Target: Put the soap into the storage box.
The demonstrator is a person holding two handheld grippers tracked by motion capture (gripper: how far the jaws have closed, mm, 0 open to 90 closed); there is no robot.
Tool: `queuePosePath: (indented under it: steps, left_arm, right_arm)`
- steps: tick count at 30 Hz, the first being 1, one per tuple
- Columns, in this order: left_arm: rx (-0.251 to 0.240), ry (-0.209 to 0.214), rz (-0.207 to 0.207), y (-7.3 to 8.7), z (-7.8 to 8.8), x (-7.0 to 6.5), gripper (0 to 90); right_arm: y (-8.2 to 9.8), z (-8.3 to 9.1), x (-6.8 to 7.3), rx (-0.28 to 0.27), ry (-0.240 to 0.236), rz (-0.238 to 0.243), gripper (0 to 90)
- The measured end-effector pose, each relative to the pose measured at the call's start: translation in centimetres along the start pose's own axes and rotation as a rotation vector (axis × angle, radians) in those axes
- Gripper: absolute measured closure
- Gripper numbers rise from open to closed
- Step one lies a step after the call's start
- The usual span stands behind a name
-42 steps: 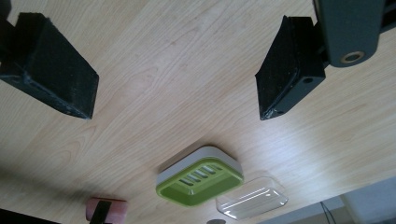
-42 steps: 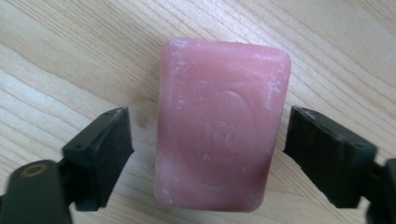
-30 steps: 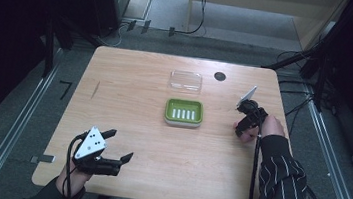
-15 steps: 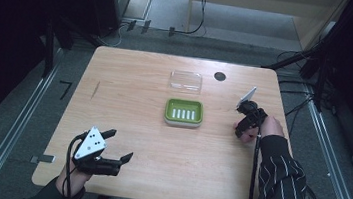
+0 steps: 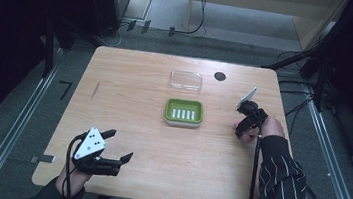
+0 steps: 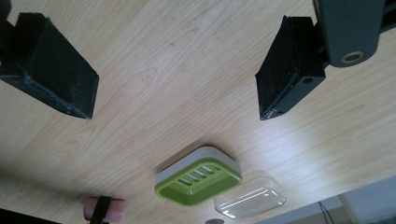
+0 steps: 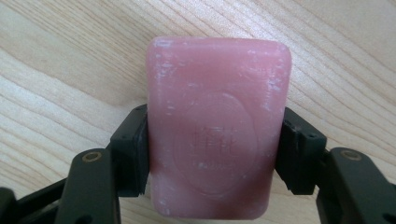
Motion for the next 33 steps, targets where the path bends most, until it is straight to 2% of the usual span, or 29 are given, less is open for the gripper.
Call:
queuePosePath:
  steps: [6,11,19,33]
  left_arm:
    - [-0.004,-0.002,0.002,0.0,0.0,0.0,14.0]
    - [-0.008,-0.004,0.005,0.0,0.2,0.0,14.0]
    - [-0.005,-0.006,0.004,0.1,0.2,0.0,14.0]
    - [0.002,-0.004,0.003,0.2,0.2,0.0,14.0]
  right_arm:
    - [0.0,0.1,-0.1,-0.002,0.000,0.018,38.4]
    - [-0.4,1.0,-0.2,-0.035,0.014,0.020,38.4]
    - [-1.0,2.0,0.2,-0.069,0.029,0.058,38.4]
    - [-1.5,2.7,0.7,-0.098,0.038,0.116,38.4]
Point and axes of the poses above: each handheld gripper's, and its own axes: z roughly backward along the jaws, y roughly out of its underside, x roughly to its left, the point moved 10 cm from there along -z, roughly forward along the jaws, and after that the axes turned 13 degrees about y, right-handed, at the moved point
